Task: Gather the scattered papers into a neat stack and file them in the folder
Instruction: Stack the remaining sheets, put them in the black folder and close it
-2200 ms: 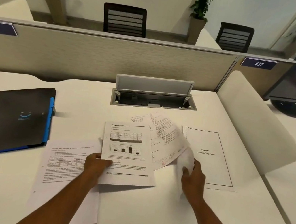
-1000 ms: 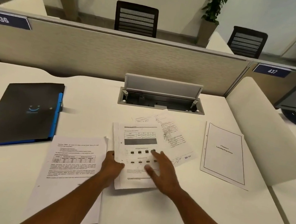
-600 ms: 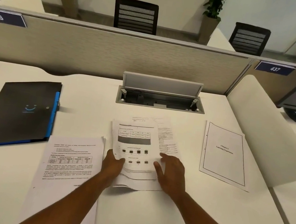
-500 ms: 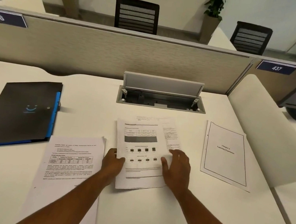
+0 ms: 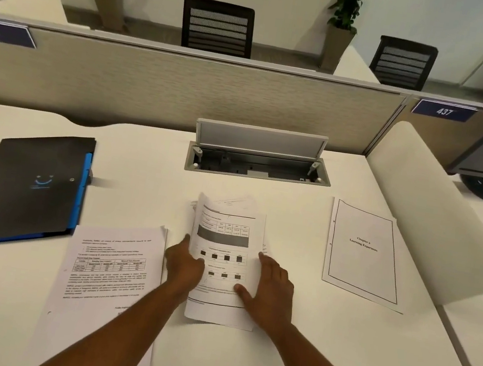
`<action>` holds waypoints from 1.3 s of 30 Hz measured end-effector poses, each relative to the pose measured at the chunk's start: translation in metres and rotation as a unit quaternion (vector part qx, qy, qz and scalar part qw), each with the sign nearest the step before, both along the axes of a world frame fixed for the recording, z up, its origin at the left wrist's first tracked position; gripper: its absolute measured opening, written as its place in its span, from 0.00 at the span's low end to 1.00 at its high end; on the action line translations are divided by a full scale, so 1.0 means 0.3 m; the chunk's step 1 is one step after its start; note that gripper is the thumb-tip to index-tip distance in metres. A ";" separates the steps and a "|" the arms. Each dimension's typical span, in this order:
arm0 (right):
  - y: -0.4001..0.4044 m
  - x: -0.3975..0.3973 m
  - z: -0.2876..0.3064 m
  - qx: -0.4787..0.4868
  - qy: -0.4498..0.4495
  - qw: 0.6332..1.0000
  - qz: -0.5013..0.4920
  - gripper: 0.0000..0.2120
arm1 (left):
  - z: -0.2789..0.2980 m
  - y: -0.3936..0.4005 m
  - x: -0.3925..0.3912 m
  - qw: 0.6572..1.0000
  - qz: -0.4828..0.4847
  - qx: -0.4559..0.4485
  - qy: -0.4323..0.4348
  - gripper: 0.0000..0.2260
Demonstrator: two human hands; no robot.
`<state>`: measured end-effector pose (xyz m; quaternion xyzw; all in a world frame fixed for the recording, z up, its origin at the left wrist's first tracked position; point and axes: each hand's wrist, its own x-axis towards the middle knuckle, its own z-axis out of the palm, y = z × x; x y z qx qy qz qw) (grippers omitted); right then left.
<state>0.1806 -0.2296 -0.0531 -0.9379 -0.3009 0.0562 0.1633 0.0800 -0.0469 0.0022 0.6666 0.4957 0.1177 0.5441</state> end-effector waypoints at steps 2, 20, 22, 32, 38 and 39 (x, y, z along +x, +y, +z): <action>-0.005 0.008 0.007 -0.009 0.009 1.000 0.002 0.47 | -0.001 0.013 0.002 0.998 0.044 -0.040 0.017 0.26; -0.206 0.205 0.081 -0.094 0.006 0.977 -0.191 0.32 | -0.057 0.023 -0.030 0.995 0.032 -0.070 0.069 0.20; -0.203 0.192 0.089 -0.119 -0.043 0.977 -0.172 0.29 | -0.053 0.017 -0.030 0.995 0.030 -0.058 0.077 0.20; -0.172 0.150 0.057 0.036 -0.027 0.986 -0.160 0.17 | -0.064 0.045 -0.074 0.995 0.022 -0.078 0.052 0.13; -0.084 0.095 0.119 0.212 0.039 0.968 -0.131 0.25 | -0.078 0.042 -0.094 0.997 -0.005 -0.064 0.045 0.14; -0.061 0.070 0.135 0.230 0.044 0.966 -0.109 0.26 | -0.078 0.040 -0.094 0.997 -0.007 -0.062 0.044 0.14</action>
